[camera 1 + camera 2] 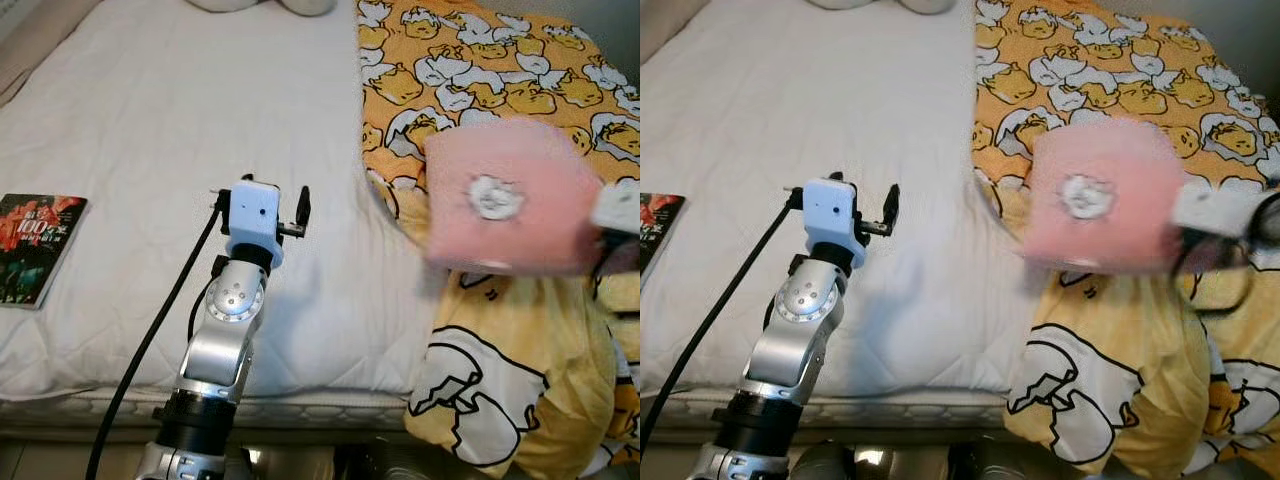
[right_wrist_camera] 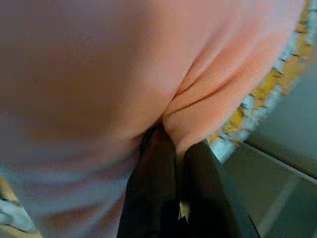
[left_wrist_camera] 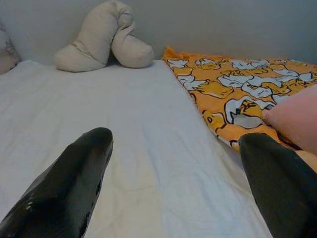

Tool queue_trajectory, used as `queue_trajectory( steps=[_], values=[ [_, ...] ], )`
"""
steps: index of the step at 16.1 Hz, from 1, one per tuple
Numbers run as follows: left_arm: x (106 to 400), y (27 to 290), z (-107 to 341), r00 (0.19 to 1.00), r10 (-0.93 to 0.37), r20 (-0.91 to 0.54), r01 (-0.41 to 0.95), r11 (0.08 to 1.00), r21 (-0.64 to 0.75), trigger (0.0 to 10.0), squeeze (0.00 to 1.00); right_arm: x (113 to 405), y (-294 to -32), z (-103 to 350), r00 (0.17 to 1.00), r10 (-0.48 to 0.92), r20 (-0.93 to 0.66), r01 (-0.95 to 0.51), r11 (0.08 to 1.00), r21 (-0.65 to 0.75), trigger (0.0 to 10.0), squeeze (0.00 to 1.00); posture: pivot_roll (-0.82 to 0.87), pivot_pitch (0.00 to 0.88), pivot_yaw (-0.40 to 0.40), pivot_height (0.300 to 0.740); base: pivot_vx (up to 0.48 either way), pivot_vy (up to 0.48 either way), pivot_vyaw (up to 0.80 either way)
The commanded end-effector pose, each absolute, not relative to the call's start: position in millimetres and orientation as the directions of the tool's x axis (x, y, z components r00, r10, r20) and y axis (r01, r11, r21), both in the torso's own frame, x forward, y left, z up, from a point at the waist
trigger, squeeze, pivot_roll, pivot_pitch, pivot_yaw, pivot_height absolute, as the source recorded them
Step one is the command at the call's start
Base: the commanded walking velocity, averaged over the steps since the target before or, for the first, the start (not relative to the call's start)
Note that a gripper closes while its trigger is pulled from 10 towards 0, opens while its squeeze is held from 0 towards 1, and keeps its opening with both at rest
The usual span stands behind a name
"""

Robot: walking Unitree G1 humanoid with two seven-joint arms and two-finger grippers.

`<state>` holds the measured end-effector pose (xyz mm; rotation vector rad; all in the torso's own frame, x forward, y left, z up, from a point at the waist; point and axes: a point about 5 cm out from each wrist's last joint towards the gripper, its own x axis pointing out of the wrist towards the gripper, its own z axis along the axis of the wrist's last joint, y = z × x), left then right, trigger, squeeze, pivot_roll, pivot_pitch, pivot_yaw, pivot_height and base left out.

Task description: Clean up the room

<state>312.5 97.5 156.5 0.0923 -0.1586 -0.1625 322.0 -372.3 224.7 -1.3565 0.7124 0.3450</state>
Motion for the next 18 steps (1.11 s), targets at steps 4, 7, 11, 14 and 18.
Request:
queue_trajectory(
  steps=[4, 7, 11, 14, 18],
  values=[
    [311, 90, 157, 0.971, -0.193, 0.141, 0.183, 0.980, 0.080, 10.0, 0.00, 309, -399, 211, 0.694, -0.366, -0.620, -0.650, 0.053, -0.758, 0.0, 0.00, 0.01, 0.101, -0.100, 0.740, 0.000, 0.000, 0.00],
    [310, 87, 157, 0.970, -0.199, 0.140, 0.191, 0.979, 0.072, 10.0, 0.00, 306, -407, 201, 0.714, -0.441, -0.544, -0.602, 0.009, -0.798, 10.0, 0.00, 0.01, 0.101, -0.099, 0.740, 0.000, 0.000, 0.00],
    [309, 86, 158, 0.969, -0.202, 0.139, 0.195, 0.979, 0.068, 10.0, 0.00, 311, -396, 190, 0.793, -0.238, -0.561, -0.390, 0.510, -0.767, 10.0, 1.00, 0.02, 0.099, -0.100, 0.740, 0.000, 0.000, 0.00],
    [309, 85, 158, 0.969, -0.208, 0.137, 0.201, 0.978, 0.058, 10.0, 0.00, 305, -401, 193, 0.797, -0.189, -0.573, -0.382, 0.578, -0.721, 10.0, 1.00, 0.02, 0.096, -0.095, 0.740, 0.000, 0.000, 0.00],
    [308, 80, 159, 0.965, -0.224, 0.140, 0.219, 0.974, 0.052, 10.0, 0.00, 313, -391, 224, 0.881, 0.053, -0.471, -0.339, 0.765, -0.548, 10.0, 1.00, 0.01, 0.087, -0.096, 0.740, 0.000, 0.000, 0.00]
  ],
)
